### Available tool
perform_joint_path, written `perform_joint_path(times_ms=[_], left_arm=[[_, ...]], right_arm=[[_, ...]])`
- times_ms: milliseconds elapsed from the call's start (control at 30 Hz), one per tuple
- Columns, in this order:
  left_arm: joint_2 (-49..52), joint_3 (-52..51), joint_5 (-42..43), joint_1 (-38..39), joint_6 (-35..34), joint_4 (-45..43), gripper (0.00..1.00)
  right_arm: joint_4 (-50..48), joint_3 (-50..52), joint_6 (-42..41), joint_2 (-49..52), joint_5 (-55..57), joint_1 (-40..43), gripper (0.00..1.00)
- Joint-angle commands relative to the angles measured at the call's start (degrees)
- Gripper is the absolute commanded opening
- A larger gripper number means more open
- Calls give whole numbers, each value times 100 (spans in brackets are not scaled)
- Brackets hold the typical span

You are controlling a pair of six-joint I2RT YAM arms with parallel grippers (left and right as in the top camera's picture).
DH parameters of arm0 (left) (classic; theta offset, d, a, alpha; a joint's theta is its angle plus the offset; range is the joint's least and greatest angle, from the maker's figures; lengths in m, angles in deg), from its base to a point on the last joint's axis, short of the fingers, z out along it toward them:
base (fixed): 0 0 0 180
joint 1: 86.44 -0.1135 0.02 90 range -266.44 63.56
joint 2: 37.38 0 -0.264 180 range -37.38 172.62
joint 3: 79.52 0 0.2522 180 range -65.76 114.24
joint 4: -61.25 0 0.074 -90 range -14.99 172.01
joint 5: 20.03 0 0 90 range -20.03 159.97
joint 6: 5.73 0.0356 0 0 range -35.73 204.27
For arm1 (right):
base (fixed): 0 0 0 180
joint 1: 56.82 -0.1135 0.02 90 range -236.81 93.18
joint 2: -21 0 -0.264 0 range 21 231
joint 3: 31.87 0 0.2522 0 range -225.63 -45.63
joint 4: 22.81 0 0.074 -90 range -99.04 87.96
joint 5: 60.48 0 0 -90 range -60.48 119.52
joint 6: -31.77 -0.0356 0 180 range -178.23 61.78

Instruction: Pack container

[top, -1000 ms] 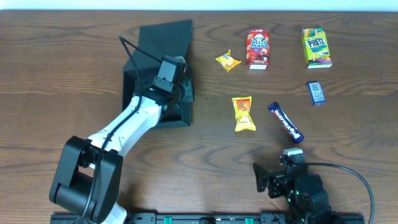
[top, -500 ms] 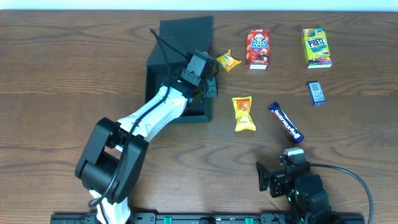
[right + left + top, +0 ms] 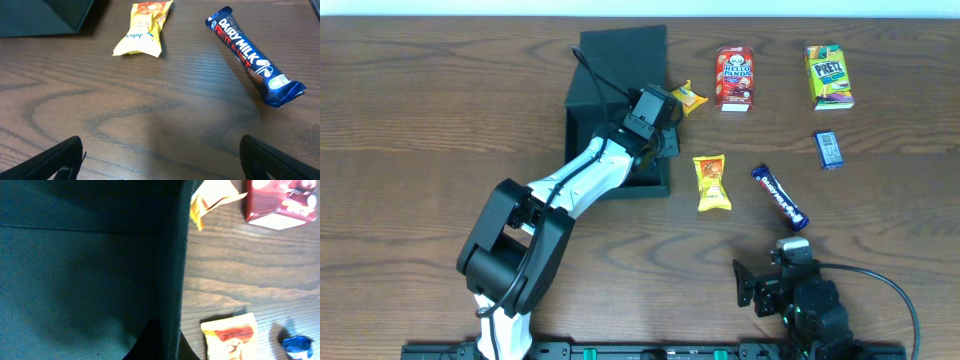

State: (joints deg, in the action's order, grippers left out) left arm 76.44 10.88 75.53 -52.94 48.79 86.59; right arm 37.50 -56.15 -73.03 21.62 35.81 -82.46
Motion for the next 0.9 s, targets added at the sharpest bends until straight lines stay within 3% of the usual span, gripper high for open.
perform_joint_path(times_ms=[0,133,200,300,433,633,867], left_arm=[[94,127,195,52,-203,-85,6],[94,127,195,55,-208,-111,8],[94,127,195,55,-208,-142,37],[94,127,195,55,-205,-186,66],[74,166,199,55,-192,-199,95],[-186,839,96,-15,505,444,95],[-918,1790,-1596,-59,1233,2389,95]], right_arm=[[11,20,74,-31,103,-52,99],[11,20,74,-31,103,-52,99],[11,20,74,-31,101,-52,99],[11,20,74,-31,103,-52,99],[11,20,74,-31,101,-52,99],[11,20,74,-31,103,-52,99],[11,20,74,-31,101,-52,99]])
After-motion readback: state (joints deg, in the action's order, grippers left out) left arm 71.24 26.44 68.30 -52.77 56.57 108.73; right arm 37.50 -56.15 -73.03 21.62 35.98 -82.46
